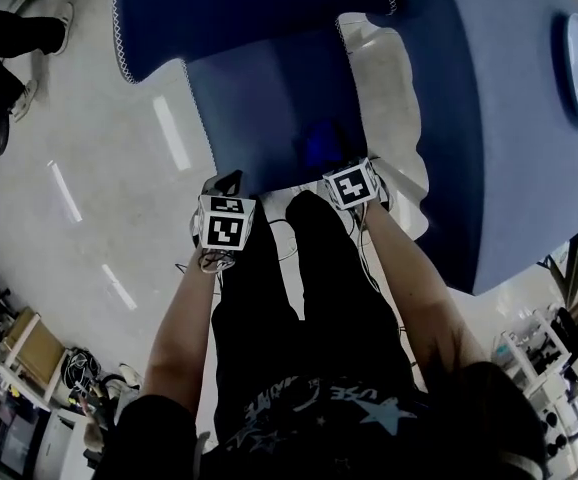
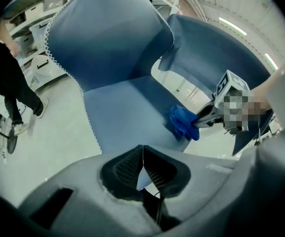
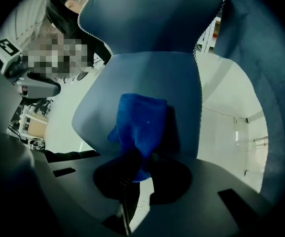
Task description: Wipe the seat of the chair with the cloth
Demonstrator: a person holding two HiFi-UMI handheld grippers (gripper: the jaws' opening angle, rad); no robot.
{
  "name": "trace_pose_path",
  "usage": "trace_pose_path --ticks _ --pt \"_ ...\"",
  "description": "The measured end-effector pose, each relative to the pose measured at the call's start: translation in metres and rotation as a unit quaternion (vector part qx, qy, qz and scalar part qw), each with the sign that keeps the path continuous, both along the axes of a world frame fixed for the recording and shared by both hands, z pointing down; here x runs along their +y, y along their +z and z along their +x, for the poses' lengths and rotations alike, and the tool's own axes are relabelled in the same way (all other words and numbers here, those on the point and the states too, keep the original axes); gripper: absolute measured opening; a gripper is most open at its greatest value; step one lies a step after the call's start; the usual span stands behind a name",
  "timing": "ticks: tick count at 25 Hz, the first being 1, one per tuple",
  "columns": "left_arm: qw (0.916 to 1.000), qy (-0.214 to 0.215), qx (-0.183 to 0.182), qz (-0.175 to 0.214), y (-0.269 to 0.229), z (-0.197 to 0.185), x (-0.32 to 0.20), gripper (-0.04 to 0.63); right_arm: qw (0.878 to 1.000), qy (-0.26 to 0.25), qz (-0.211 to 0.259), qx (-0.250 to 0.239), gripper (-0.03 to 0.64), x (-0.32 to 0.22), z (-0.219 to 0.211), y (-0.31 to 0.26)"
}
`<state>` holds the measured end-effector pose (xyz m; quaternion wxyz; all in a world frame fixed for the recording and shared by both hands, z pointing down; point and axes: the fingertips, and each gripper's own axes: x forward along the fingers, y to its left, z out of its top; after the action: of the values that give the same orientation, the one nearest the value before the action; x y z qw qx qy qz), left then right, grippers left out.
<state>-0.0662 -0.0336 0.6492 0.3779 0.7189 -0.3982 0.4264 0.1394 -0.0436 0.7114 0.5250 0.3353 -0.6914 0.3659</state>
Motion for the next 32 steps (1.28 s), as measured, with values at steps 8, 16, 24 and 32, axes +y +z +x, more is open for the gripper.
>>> trace_pose_path --ticks 8,16,24,32 --pt "1.0 0.001 -0.006 0.004 -0.012 0.037 -0.005 0.021 0.997 0.07 -0.028 0.019 0.055 -0.002 0.053 0.005" --pt "0.9989 -0.046 0.004 0.005 -0.041 0.052 0.005 0.021 0.997 0.074 -0.013 0.026 0.054 -0.011 0.07 -0.014" --pt "0.9943 -0.101 0.021 0.026 -0.078 0.04 -0.001 0.021 0.997 0.028 0.077 0.0 0.054 -0.064 0.04 -0.074" --pt "0.9887 -0.127 0.027 0.075 -0.124 0.016 0.001 0.021 0.989 0.01 0.14 -0.038 0.052 -0.081 -0.001 -0.154"
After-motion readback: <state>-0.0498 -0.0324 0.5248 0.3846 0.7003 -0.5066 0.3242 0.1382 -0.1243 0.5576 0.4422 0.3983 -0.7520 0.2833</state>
